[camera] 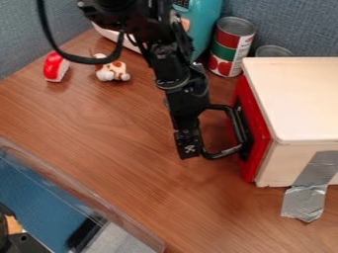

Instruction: Close up the drawer

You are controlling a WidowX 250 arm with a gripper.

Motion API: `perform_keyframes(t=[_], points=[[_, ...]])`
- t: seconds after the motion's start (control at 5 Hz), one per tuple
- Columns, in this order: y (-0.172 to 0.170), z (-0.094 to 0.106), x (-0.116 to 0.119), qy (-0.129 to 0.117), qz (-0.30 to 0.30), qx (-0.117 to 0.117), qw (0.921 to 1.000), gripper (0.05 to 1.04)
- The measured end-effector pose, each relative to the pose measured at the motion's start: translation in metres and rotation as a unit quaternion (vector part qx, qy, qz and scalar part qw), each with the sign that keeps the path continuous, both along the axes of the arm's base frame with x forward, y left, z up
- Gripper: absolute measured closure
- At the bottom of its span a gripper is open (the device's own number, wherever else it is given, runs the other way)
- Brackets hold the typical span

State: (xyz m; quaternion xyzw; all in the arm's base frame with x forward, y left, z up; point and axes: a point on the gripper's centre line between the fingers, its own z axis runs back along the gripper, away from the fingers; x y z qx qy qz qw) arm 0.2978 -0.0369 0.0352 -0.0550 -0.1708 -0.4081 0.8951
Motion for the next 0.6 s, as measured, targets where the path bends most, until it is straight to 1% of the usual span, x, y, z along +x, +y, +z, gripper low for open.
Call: perform_keyframes(t=[0.2, 0.4, 0.6], points=[[-0.005, -0.013, 0.012, 0.008, 0.002, -0.004, 1.0, 0.083], [-0.005, -0.024, 0.018, 0.018, 0.003, -0.005, 0.9998, 0.083], [-0.011, -0.023, 0.018, 0.021, 0.005, -0.024, 0.9995, 0.083]])
